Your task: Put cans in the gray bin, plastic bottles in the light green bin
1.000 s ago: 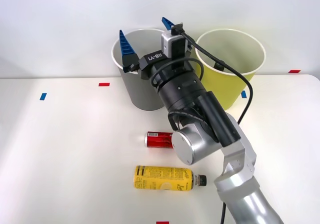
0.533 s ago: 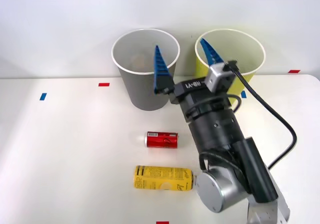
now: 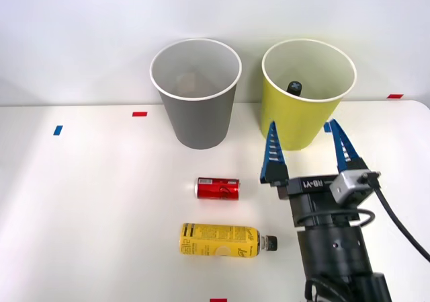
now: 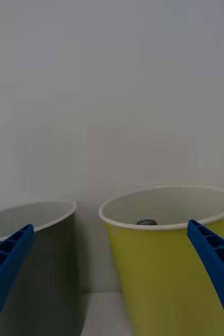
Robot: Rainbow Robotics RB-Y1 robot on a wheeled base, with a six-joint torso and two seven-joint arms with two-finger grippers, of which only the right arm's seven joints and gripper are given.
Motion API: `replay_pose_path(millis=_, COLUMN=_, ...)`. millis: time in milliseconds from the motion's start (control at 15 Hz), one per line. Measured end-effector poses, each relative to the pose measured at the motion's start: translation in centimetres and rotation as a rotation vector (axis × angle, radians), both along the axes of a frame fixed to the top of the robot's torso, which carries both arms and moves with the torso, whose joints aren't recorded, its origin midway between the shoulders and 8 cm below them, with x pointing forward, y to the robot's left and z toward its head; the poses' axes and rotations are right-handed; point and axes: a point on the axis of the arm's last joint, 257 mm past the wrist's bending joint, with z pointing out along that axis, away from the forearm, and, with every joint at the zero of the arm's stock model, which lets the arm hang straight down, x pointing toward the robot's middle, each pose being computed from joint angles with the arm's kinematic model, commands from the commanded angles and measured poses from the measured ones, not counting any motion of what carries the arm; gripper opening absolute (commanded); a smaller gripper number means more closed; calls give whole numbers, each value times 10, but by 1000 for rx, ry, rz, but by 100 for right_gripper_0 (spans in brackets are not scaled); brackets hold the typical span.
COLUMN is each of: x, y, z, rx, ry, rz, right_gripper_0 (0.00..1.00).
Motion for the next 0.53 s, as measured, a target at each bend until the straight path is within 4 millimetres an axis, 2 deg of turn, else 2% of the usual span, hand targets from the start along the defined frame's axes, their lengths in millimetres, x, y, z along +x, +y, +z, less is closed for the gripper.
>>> replay_pose_path(millis=267, x=-33, y=-39, z=-44, rx=16, ry=91, rz=-99, right_gripper_0=100)
replay_pose_path(millis=533, x=-56, y=-75, z=-73, rx=60, ry=163, rz=-173, right_gripper_0=100)
